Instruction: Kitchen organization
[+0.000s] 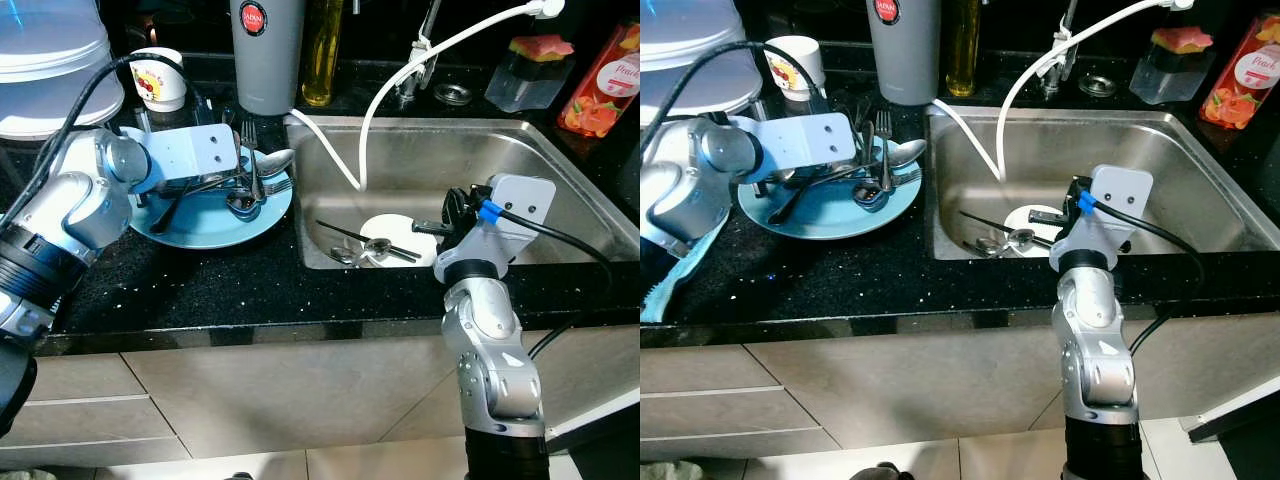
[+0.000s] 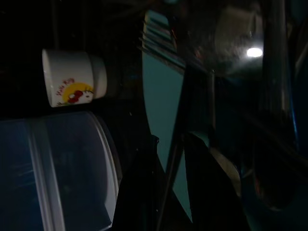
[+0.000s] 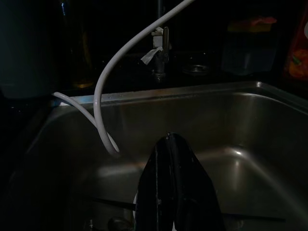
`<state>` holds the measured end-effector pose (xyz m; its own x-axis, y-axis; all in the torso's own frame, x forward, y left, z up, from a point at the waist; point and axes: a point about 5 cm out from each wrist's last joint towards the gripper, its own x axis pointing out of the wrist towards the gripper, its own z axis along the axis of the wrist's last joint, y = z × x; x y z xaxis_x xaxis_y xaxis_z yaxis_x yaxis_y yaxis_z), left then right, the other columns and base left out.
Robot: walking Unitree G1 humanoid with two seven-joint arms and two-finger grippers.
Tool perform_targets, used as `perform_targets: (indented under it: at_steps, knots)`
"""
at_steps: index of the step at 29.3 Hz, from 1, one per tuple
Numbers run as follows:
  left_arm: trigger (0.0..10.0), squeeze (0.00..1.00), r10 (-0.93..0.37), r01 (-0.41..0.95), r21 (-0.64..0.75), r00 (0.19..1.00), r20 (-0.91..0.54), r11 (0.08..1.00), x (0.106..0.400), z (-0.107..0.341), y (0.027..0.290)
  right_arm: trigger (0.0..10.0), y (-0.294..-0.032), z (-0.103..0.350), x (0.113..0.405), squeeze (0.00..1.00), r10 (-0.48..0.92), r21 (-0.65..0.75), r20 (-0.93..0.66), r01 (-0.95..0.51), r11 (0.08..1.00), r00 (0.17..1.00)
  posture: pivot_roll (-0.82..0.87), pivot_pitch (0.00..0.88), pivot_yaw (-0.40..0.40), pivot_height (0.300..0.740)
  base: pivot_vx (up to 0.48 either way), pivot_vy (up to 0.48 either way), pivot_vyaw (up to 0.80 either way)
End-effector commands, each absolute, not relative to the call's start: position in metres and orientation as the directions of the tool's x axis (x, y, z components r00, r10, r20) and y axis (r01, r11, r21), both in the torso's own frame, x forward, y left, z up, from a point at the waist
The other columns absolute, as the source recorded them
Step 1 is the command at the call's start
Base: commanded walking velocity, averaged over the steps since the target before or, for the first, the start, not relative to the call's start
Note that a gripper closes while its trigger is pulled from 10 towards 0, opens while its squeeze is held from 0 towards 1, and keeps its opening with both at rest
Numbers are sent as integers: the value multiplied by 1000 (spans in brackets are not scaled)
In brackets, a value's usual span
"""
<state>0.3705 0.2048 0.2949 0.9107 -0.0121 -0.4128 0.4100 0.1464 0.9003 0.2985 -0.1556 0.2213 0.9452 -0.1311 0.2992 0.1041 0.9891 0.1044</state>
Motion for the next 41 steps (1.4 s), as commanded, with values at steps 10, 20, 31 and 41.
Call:
perform_targets:
  at_steps: [10,20,31,41]
  knots:
    - [10000,0,44,435,893,896,-442,114,385,283,215,10000,-158,221,298,0,-144,110,298,116,987,944,266,101,-52,740,0,0,0]
    - [8784,0,31,495,865,866,-499,81,397,261,205,10000,-159,222,298,0,-148,109,300,120,987,942,256,99,-46,740,0,0,0]
    - [0,0,35,497,863,864,-502,88,402,260,209,10000,-160,222,298,0,-150,107,300,123,987,942,255,102,-54,740,0,0,0]
    - [10000,0,-66,50,967,997,-35,249,403,360,188,10000,-159,222,298,0,-144,104,300,118,988,943,252,102,-57,740,0,0,0]
